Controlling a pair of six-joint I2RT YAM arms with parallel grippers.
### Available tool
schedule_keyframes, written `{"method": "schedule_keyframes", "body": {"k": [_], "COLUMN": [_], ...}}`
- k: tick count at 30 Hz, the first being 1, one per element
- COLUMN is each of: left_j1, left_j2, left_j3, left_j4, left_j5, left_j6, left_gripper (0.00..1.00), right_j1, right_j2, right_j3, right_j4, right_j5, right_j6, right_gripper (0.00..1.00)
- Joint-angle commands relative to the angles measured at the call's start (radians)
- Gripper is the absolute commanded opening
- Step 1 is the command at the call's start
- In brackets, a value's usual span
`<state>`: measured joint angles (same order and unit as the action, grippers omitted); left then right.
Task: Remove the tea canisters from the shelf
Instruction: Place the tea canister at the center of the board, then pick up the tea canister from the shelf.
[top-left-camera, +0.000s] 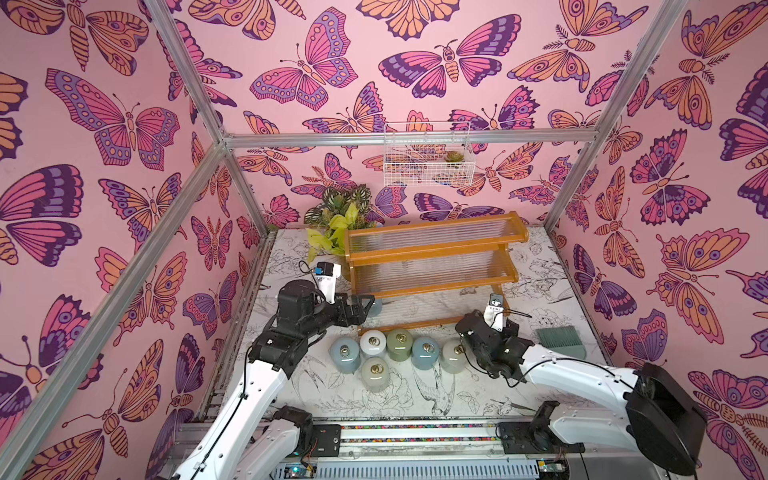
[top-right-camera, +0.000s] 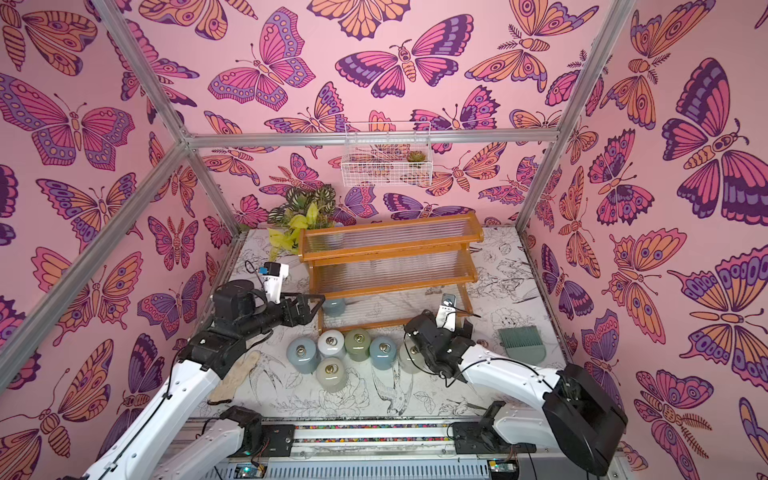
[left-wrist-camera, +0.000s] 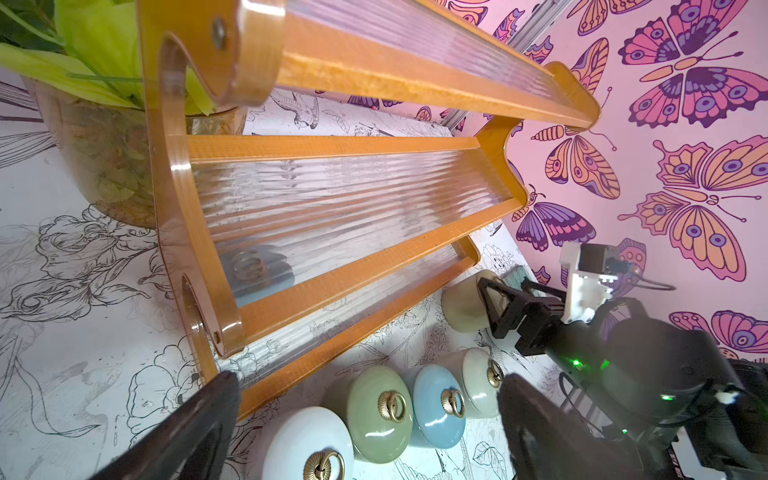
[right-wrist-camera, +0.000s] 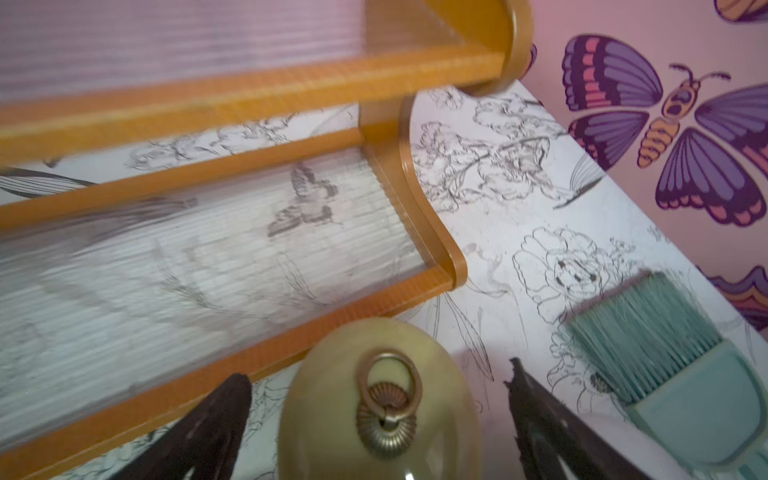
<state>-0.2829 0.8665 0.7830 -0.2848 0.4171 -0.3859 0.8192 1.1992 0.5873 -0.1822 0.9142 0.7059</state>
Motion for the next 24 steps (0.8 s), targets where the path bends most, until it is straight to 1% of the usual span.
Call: {"method": "schedule_keyframes", "body": {"k": [1, 2, 4, 6, 11, 14, 17, 19, 24], "left_j1": [-0.005, -0.006, -0.006, -0.006, -0.006, -0.007, -0.006, -0.006, -0.007], "left_j2": [0.002, 0.002, 0.005, 0.011, 0.023, 0.025, 0.023, 0.023, 0.008], "left_j3": [0.019, 0.019, 0.019, 0.021, 0.019, 0.018, 0.016, 0.015, 0.004], "left_j4": [0.009, 0.009, 0.009, 0.009, 0.01, 0.009, 0.009, 0.01, 0.01], "left_j5": [-0.017, -0.018, -0.02, -0.021, -0.03, -0.029, -0.025, -0.022, -0.017], "left_j6": [0.007, 0.007, 0.007, 0.007, 0.013, 0.021, 0.023, 0.024, 0.024], "left_gripper": [1.0, 1.0, 1.0, 1.0, 1.0, 1.0, 1.0, 1.0, 1.0], "right_j1": [0.021, 0.03, 0.036, 0.044, 0.095, 0.141, 0.168, 0.172, 0.174], "right_j2": [-0.021, -0.015, 0.014, 0.062, 0.21, 0.289, 0.365, 0.439, 0.572], "right_j3": [0.069, 0.085, 0.112, 0.138, 0.19, 0.215, 0.265, 0.3, 0.373], "right_j4": [0.028, 0.062, 0.126, 0.191, 0.369, 0.491, 0.552, 0.578, 0.689], "right_j5": [-0.066, -0.107, -0.228, -0.345, -0.545, -0.599, -0.62, -0.619, -0.629], "right_j6": [-0.169, -0.22, -0.306, -0.358, -0.465, -0.531, -0.567, -0.561, -0.549], "right_gripper": [0.99, 0.99, 0.99, 0.99, 0.99, 0.99, 0.99, 0.99, 0.99]}}
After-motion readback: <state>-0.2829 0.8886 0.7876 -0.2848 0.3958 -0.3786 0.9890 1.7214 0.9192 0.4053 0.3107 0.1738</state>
